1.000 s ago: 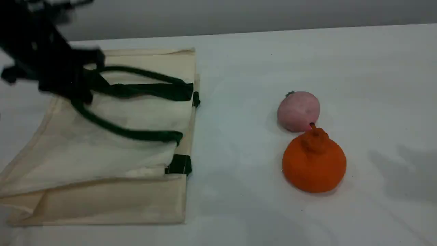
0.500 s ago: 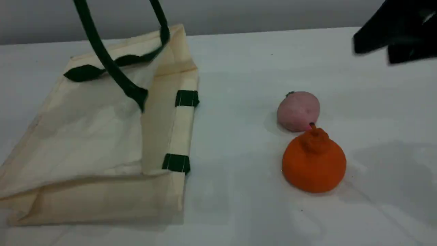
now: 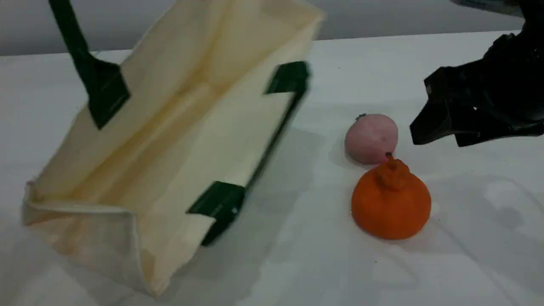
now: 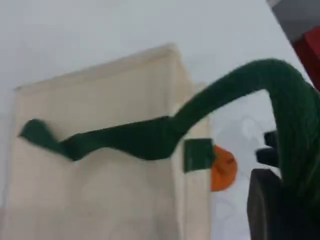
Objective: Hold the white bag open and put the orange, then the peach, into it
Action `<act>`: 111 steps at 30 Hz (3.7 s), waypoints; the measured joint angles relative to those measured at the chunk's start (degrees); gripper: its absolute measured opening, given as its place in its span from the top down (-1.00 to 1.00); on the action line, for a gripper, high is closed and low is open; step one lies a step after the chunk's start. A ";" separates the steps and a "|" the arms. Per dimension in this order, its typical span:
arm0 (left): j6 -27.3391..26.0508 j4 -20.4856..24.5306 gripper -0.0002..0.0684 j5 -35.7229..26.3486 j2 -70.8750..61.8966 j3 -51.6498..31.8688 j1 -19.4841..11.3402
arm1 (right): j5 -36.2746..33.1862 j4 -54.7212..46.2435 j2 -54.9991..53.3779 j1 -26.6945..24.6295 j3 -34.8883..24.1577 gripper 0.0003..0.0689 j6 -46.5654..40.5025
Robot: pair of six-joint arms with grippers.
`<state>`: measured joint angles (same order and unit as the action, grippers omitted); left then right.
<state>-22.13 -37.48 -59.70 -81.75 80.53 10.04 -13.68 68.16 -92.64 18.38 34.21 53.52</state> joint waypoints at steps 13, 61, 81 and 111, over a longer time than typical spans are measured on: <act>0.10 3.44 0.81 -3.36 -0.26 0.00 0.46 | -0.50 3.92 -4.39 0.00 0.00 -0.23 5.33; 0.15 4.53 0.81 -3.90 -0.33 0.00 0.46 | -13.73 6.20 -0.54 -0.18 6.73 0.88 12.46; -0.30 -0.49 0.81 -4.44 -0.33 0.73 0.46 | -22.92 16.19 18.69 0.75 6.73 0.88 14.32; -0.61 -1.92 0.81 -4.62 -0.33 0.92 0.46 | -16.58 31.91 -15.21 20.65 25.03 0.88 33.12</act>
<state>-22.74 -39.40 -64.32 -82.08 81.45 10.50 -30.26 100.07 -107.85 39.04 59.24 86.64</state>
